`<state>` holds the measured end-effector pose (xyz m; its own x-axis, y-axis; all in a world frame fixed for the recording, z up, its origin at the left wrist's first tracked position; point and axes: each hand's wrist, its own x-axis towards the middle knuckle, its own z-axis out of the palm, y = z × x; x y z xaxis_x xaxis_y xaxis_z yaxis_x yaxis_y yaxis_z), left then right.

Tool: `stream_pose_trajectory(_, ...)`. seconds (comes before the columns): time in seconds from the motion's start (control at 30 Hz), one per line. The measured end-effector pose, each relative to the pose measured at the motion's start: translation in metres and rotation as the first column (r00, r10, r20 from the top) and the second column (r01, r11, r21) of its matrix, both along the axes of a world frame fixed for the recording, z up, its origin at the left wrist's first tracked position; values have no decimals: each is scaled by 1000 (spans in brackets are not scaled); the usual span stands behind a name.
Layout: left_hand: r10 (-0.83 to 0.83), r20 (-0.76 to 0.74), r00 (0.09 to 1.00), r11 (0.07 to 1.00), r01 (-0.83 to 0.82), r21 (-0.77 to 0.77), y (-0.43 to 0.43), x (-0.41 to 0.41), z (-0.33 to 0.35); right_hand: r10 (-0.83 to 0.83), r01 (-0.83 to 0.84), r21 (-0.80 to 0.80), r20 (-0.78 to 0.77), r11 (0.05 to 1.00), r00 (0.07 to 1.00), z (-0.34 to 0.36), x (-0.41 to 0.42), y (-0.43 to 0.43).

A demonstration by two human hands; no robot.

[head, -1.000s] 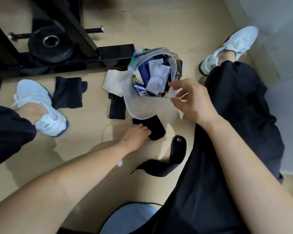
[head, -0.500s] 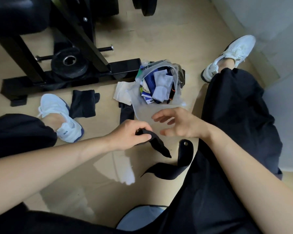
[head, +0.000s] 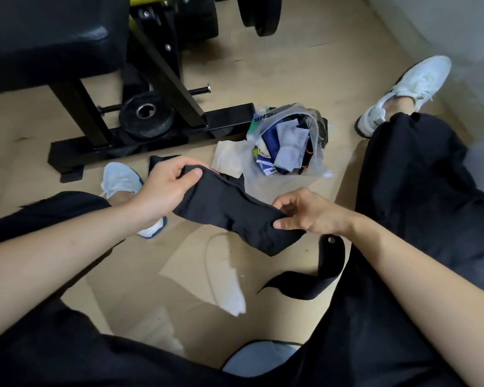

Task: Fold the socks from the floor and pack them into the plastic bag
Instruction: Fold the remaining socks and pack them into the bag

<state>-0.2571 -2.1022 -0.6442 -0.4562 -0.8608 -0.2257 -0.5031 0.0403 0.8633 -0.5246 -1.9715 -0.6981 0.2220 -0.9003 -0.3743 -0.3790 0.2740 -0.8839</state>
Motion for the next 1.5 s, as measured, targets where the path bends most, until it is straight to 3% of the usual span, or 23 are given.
stream_pose_trajectory(0.13, 125, 25, 992, 992, -125, -6, -9, 2, -7, -44, 43, 31, 14, 999, 999, 0, -10, 0)
stream_pose_trajectory(0.23, 178, 106, 978, 984, -174, -45, -19, 10, -15, -201, 200, 13, 62, 980, 978, 5, -17, -2)
stream_pose_trajectory(0.37, 277, 164, 947, 959, -282, 7, -21, 18, -20, -478, 486, 2, 185, 874, 859, 13, -19, -6)
stream_pose_trajectory(0.5, 283, 81, 956, 954, -289, 79, -8, 4, -14, -569, 587, 4, 256, 809, 782, 16, -13, -7)
stream_pose_trajectory(0.87, 9, -12, 1000, 995, -8, 101, 39, -33, 9, -502, 527, 64, 418, 848, 757, 20, 15, -6)
stream_pose_trajectory(1.23, 35, -72, 997, 992, -26, 127, 59, -50, 10, -315, 391, -41, 519, 919, 794, 24, 40, -3)
stream_pose_trajectory(1.5, 11, -72, 997, 998, -6, 67, 62, -48, 14, -353, 447, -55, 529, 893, 772, 27, 42, -3)
